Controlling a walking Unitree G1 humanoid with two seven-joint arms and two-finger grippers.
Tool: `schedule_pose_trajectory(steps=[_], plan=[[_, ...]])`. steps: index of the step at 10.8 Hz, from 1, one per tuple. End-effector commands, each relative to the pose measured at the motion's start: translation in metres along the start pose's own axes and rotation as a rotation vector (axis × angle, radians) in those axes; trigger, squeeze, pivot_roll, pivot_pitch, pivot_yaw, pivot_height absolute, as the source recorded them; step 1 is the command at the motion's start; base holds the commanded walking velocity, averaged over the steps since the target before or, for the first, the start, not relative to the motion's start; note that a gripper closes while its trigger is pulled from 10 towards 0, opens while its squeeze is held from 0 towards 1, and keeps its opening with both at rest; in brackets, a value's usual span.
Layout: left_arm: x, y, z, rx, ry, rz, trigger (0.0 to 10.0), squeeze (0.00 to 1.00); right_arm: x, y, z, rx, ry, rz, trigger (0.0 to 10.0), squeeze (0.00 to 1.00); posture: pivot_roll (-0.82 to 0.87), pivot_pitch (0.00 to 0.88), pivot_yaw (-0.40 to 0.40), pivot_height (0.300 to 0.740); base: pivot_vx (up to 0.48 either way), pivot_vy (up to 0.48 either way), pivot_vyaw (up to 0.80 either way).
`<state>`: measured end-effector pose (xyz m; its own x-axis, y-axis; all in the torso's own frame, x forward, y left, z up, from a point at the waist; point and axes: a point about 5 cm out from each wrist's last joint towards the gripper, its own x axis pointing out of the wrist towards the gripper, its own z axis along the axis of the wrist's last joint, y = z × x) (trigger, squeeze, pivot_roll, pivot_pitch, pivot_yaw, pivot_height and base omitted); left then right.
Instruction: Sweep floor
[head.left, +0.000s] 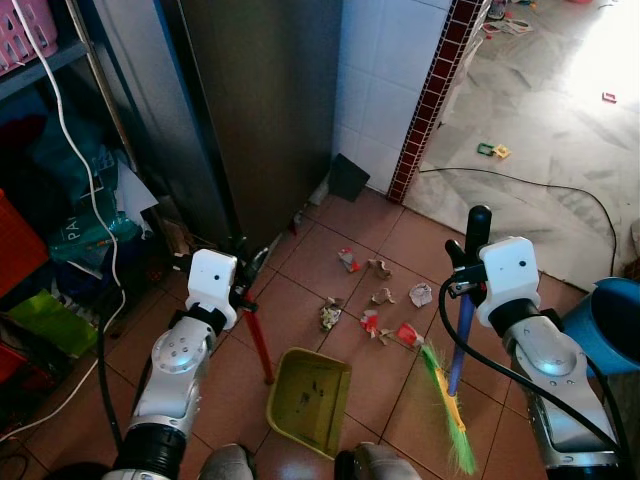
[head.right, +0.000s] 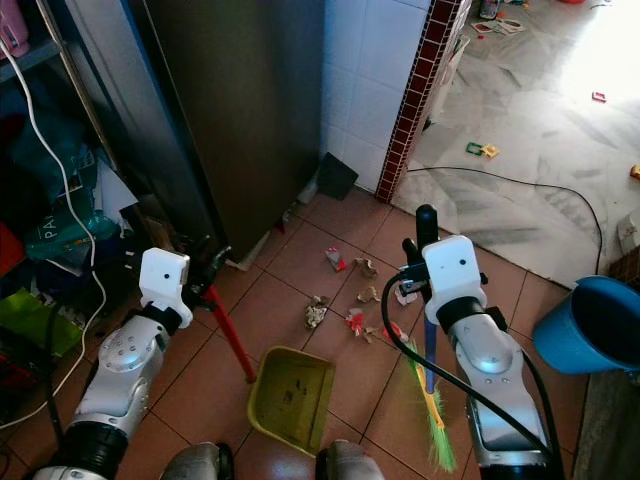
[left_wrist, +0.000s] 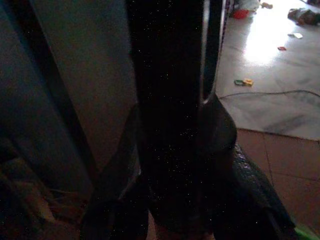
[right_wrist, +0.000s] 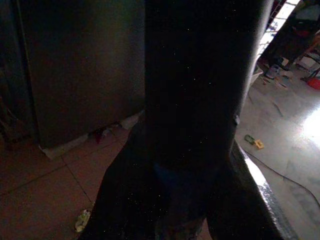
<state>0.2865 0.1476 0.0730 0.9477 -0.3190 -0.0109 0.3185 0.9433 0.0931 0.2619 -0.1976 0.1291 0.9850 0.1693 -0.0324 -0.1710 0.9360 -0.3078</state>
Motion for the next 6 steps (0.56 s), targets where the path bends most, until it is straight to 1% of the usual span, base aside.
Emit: schedule_pose_trajectory(steps=[1,4,5,6], plan=[[-0.0021,-0.0014,-0.0007,0.009,0.008,-0.008,0.0,0.0,0.0011,-0.0035,0.0061,-0.032,-0.033,-0.011,10.0,0.0,-0.12,0.108,-0.065,0.74,0.0,0.0,0.0],[-0.003,-0.0018,-0.0009,0.007,0.008,-0.008,0.0,0.0,0.0015,-0.0027,0.0067,-0.032,-0.037,-0.011,10.0,0.0,-0.12,0.108,-0.065,0.74,0.0,0.0,0.0],[-0.0029,-0.0014,-0.0009,0.022,0.012,0.0,2.3,1.0,0.0016,-0.0017,0.0068,-0.03,-0.038,-0.009,10.0,0.0,-0.11,0.106,-0.063,0.74,0.0,0.0,0.0],[-0.0034,-0.0019,-0.001,0.01,0.014,-0.001,10.0,1.0,0.0016,-0.0018,0.007,-0.03,-0.038,-0.01,10.0,0.0,-0.11,0.106,-0.063,0.74,0.0,0.0,0.0]])
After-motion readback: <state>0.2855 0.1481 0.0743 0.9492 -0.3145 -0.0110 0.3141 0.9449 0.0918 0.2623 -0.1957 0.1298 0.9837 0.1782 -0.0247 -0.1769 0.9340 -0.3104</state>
